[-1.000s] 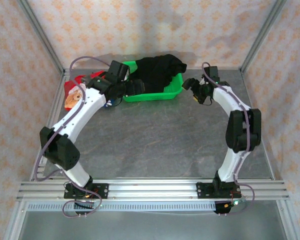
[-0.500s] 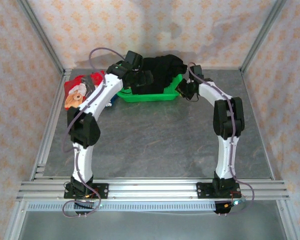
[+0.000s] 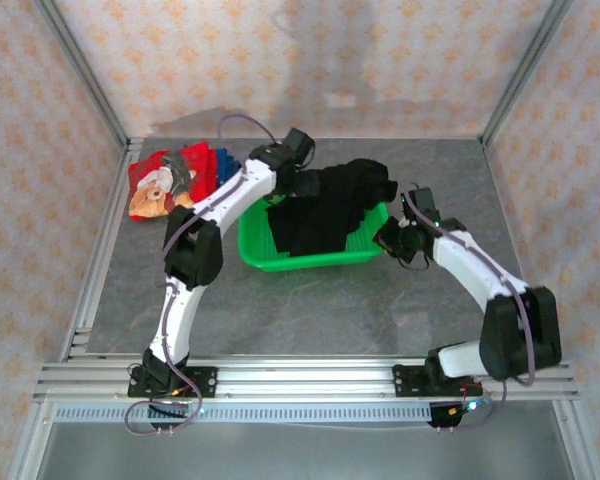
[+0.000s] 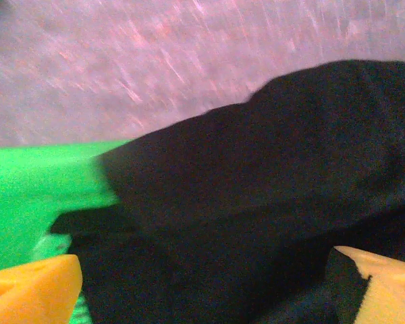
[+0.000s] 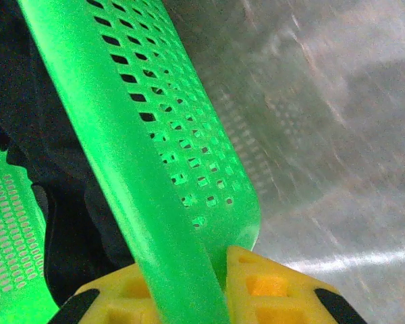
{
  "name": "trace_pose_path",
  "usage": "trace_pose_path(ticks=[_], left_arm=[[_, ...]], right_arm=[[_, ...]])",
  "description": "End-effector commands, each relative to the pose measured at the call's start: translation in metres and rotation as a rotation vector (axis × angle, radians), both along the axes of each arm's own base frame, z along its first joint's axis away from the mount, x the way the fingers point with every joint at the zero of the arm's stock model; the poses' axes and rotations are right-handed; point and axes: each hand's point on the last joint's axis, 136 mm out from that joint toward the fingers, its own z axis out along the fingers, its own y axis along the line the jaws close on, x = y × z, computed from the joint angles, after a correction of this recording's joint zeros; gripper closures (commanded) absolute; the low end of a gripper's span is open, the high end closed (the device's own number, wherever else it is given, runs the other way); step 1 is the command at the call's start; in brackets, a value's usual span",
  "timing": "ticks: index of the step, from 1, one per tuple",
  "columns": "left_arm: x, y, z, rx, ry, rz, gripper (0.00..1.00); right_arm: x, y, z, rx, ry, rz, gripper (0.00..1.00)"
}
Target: Fold and stack the t-shirts
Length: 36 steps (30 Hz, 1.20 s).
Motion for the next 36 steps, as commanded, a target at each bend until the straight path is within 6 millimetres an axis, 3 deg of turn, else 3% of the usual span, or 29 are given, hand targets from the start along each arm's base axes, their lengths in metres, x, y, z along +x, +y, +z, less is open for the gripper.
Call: trace_pose_path(ticks=[1, 5, 8, 9, 12, 14, 15, 17, 19, 21, 24, 25, 27, 29, 31, 33, 36], left_arm=[[-0.024, -0.024, -0.045, 0.020, 0.056, -0.042, 0.06], [-0.044, -0.047, -0.072, 0.044, 0.110, -0.060, 0.12], [-0.052, -0.057, -0.086, 0.086, 0.123, -0.101, 0.31], [-0.053, -0.058, -0.091, 0.101, 0.130, -0.108, 0.44], [-0.051, -0.064, -0.089, 0.082, 0.148, -0.149, 0.98], [-0.036, -0.065, -0.048, 0.036, 0.069, -0.132, 1.00], [-0.025, -0.064, -0.012, -0.012, -0.005, -0.110, 1.00], [-0.009, -0.056, 0.068, -0.102, -0.153, -0.061, 1.00], [-0.005, -0.040, 0.162, -0.191, -0.304, -0.011, 1.00], [-0.016, -0.020, 0.246, -0.237, -0.450, 0.005, 1.00], [-0.055, 0.018, 0.358, -0.334, -0.656, 0.042, 1.00], [-0.073, 0.032, 0.390, -0.373, -0.724, 0.056, 1.00], [-0.106, 0.056, 0.437, -0.432, -0.830, 0.080, 1.00], [-0.139, 0.079, 0.472, -0.479, -0.911, 0.088, 1.00], [-0.168, 0.097, 0.491, -0.505, -0.953, 0.086, 1.00], [-0.184, 0.104, 0.489, -0.486, -0.948, 0.056, 1.00], [-0.188, 0.107, 0.457, -0.414, -0.866, 0.037, 1.00]], right_arm=[[-0.005, -0.007, 0.021, 0.013, -0.082, -0.051, 1.00], [-0.018, -0.008, 0.022, 0.046, -0.083, -0.086, 1.00], [-0.019, -0.008, 0.023, 0.076, -0.091, -0.116, 1.00], [-0.018, -0.007, 0.024, 0.082, -0.089, -0.123, 1.00], [-0.014, -0.011, 0.025, 0.087, -0.089, -0.171, 1.00], [-0.010, -0.015, 0.024, 0.083, -0.089, -0.221, 1.00], [-0.007, -0.017, 0.023, 0.083, -0.088, -0.245, 1.00], [-0.001, -0.023, 0.021, 0.077, -0.084, -0.298, 1.00], [0.007, -0.033, 0.016, 0.075, -0.076, -0.375, 1.00], [0.014, -0.047, 0.015, 0.079, -0.083, -0.465, 1.00], [0.023, -0.073, 0.001, 0.083, -0.059, -0.626, 1.00], [0.027, -0.081, -0.003, 0.098, -0.055, -0.683, 1.00], [0.034, -0.099, -0.007, 0.116, -0.055, -0.789, 1.00], [0.034, -0.119, -0.012, 0.099, -0.054, -0.906, 1.00], [0.035, -0.141, -0.015, 0.083, -0.063, -1.030, 1.00], [0.039, -0.158, -0.017, 0.079, -0.083, -1.132, 1.00], [0.048, -0.176, -0.018, 0.085, -0.079, -1.258, 1.00]])
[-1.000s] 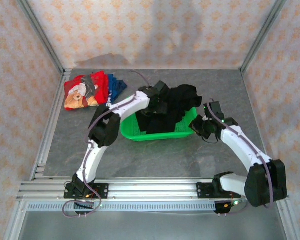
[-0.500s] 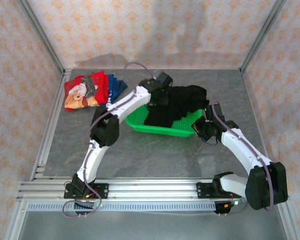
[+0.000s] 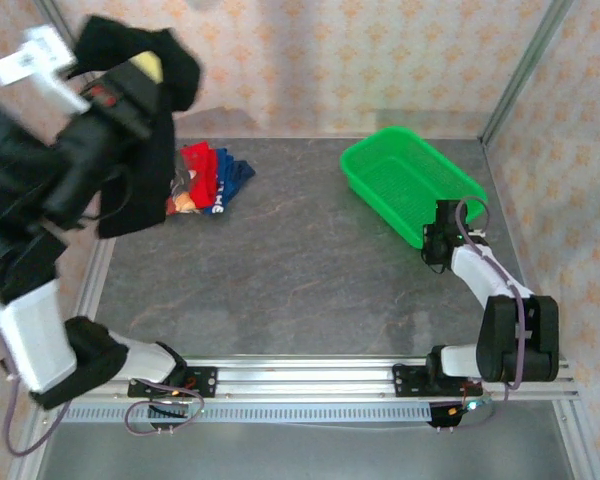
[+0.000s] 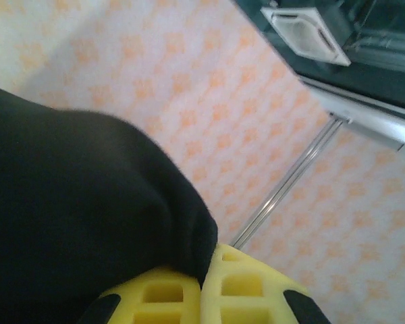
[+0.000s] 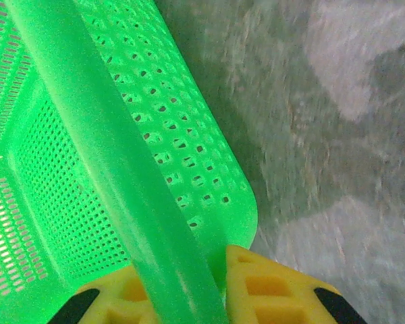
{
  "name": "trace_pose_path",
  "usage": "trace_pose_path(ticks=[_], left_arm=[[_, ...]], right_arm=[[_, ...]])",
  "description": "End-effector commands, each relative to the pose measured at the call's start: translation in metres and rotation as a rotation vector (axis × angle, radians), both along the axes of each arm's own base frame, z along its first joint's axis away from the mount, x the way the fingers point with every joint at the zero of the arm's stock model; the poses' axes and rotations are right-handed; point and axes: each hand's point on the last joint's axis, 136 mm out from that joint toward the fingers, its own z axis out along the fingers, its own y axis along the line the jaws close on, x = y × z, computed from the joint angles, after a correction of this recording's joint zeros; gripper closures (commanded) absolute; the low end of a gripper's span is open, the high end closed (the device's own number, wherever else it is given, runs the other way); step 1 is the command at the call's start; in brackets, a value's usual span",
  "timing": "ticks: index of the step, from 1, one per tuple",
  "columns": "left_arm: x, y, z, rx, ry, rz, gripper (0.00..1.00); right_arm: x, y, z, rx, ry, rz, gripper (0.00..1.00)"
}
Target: Fold and stack the t-shirts
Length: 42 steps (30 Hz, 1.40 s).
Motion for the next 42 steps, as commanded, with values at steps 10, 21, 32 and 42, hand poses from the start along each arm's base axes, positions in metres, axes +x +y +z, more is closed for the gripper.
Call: trace_pose_path(ticks=[10, 21, 32, 42], left_arm=[[0.072, -0.047, -0.219, 0.334, 0.492, -0.007, 1.00], [0.089, -0.085, -0.320, 0.301, 0.691, -0.121, 1.00], [0.097, -0.099, -0.388, 0.259, 0.825, -0.158, 1.00], [0.083, 0.023, -0.497, 0.080, 1.179, 0.234, 0.30]], right_arm=[[0.018, -0.062, 0.007, 0.005, -0.058, -0.562, 1.00], [0.061, -0.074, 0.003, 0.020, -0.098, -0.580, 0.90], [0.103, -0.010, 0.045, 0.128, -0.224, -0.077, 0.01], [0.012, 0.107, 0.098, -0.008, -0.202, 0.554, 0.01]])
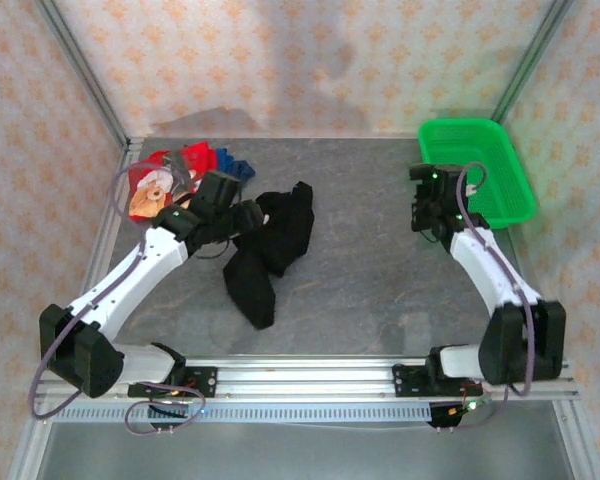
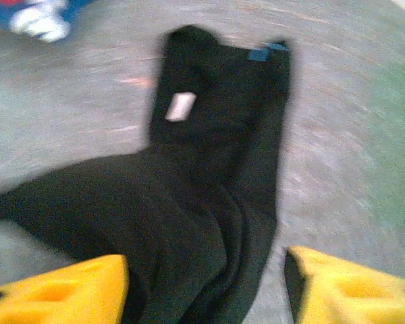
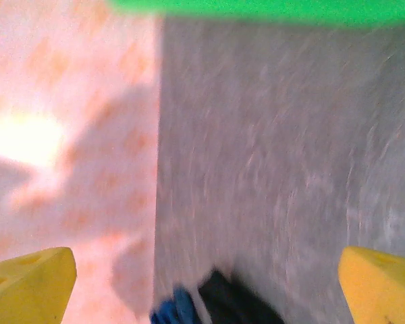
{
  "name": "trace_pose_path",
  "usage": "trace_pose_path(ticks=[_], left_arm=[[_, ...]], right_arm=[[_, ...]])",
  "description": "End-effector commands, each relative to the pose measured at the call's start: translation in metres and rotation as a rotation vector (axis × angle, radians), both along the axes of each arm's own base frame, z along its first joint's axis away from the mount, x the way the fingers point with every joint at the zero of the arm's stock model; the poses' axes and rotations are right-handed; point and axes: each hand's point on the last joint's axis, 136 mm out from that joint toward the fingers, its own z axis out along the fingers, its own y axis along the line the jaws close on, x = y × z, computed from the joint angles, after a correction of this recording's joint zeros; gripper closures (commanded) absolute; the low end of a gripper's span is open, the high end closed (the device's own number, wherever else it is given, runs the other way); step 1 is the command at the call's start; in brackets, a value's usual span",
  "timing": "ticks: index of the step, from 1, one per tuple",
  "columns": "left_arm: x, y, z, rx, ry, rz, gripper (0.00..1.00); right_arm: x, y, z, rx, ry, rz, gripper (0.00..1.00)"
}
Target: Fold and stack the t-shirts
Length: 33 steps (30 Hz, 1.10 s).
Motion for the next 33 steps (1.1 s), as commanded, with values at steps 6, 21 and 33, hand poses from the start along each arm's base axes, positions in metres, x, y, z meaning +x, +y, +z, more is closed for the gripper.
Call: trace_pose_path(ticks=[6, 21, 33], left_arm=[[-0.065, 0.070, -0.030, -0.089, 0.139, 0.260, 0.09], [-0.175, 0.060, -0.139, -0.049, 0.437, 0.277, 0.58], [-0.183, 0.061, -0.180, -0.042, 0.474, 0.342, 0.79]], right_arm=[[-0.104, 0.109, -0.060, -0.222, 0.162, 0.649, 0.00], [-0.213, 0.292, -0.098, -0.303, 0.075, 1.479, 0.29], [-0.215, 0.351, -0.143, -0.223, 0.119, 1.531, 0.47]])
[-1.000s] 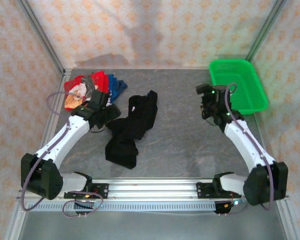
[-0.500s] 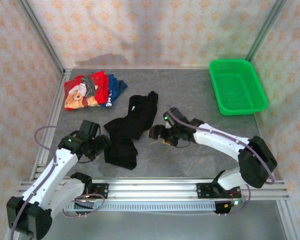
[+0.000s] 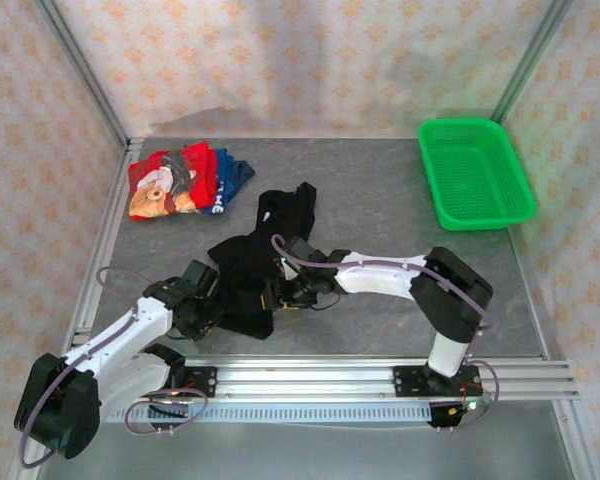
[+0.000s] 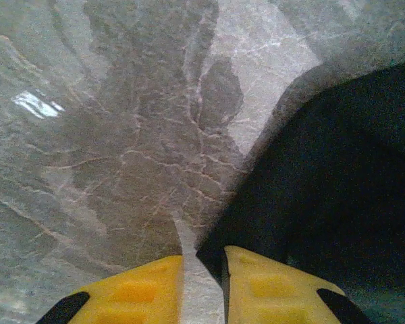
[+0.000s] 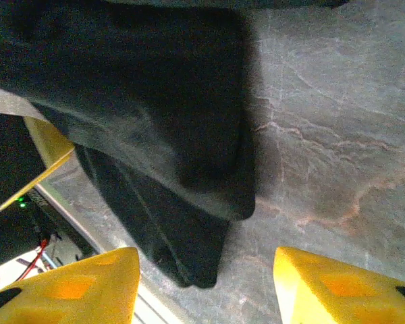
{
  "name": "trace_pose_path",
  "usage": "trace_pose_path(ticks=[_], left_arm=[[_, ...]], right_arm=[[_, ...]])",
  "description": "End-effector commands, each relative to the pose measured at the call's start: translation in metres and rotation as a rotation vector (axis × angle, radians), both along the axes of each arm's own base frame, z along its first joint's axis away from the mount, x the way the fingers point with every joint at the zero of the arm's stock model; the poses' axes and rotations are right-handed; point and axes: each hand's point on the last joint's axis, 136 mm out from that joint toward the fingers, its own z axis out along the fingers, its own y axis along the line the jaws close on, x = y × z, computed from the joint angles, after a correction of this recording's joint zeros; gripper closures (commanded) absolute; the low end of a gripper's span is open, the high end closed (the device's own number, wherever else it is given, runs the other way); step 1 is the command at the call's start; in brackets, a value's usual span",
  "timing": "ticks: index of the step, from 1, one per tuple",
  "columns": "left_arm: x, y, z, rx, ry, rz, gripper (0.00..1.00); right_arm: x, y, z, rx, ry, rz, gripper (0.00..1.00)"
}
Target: Fold and stack the t-shirts
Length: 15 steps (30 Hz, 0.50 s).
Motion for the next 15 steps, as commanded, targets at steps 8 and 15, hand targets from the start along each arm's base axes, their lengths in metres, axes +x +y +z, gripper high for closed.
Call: trace_pose_path(ticks=[8, 15], left_arm=[[0.000, 0.008, -0.016, 0.033, -0.032, 0.059, 0.82], [0.011, 0.015, -0.012, 0.073, -0.082, 0.079, 0.97]], right_arm=[[0.009, 0.027, -0.013, 0.041, 0.055, -0.060, 0.66], [0.046, 0.003, 0.031, 0.028, -0.075, -0.203, 1.00]])
